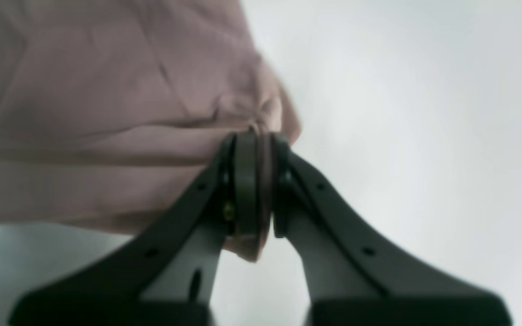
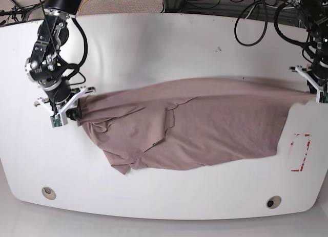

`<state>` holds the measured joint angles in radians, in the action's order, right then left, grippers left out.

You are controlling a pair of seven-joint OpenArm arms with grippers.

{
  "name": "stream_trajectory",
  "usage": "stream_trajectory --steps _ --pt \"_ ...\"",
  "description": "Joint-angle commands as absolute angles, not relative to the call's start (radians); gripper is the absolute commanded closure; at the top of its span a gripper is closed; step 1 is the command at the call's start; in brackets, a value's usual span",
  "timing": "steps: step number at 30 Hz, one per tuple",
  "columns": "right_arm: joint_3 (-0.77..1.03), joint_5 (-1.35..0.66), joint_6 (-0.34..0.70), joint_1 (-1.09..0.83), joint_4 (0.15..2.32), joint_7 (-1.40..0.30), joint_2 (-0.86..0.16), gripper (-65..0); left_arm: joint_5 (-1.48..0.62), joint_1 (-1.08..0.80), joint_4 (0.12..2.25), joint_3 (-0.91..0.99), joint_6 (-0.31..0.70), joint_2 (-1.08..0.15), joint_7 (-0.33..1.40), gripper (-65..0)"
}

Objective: Fold the T-shirt properly
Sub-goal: 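Lay the stretched shirt flat on the table with both grippers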

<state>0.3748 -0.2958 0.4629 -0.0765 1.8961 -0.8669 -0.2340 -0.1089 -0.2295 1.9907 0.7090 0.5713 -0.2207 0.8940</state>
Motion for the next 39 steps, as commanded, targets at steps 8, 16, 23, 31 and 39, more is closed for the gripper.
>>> stream_trajectory --steps 8,16,23,31,39 --pt "0.395 -0.311 0.463 -0.246 1.939 -0.829 -0.188 0.0 -0.101 -0.381 2.008 0.814 0.664 -0.242 0.872 0.0" --pt "0.394 -0.311 0.463 -0.340 1.940 -0.829 -0.163 0.0 -0.099 -0.460 2.008 0.837 0.698 -0.242 0.872 0.0" --pt "0.392 -0.311 0.463 -0.395 1.951 -0.829 -0.148 0.0 -0.099 -0.493 1.998 0.837 0.698 -0.242 0.872 0.0" --pt "0.387 -0.311 0.463 -0.421 1.951 -0.829 -0.148 -0.5 -0.099 -0.501 1.991 0.835 0.698 -0.242 0.872 0.0" --pt "0.394 -0.312 0.463 -0.421 1.952 -0.829 -0.147 -28.7 -0.101 -0.503 1.991 0.832 0.698 -0.243 0.872 0.0"
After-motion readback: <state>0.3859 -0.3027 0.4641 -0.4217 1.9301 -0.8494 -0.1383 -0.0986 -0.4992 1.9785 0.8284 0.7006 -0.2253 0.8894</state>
